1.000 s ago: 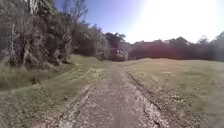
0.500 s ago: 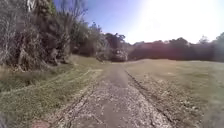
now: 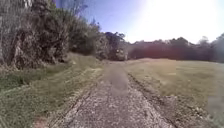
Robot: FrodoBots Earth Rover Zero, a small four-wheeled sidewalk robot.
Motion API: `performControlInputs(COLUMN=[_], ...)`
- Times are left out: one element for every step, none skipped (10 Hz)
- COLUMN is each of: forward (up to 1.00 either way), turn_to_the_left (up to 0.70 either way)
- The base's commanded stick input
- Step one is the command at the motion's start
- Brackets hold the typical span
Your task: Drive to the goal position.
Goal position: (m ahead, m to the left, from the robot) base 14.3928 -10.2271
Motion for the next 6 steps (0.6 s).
performControlInputs(forward=[0.5,0.5,0.5,0.5,0.5,0.5], turn_to_the_left=[0.0,0.0,0.0,0.0,0.0,0.0])
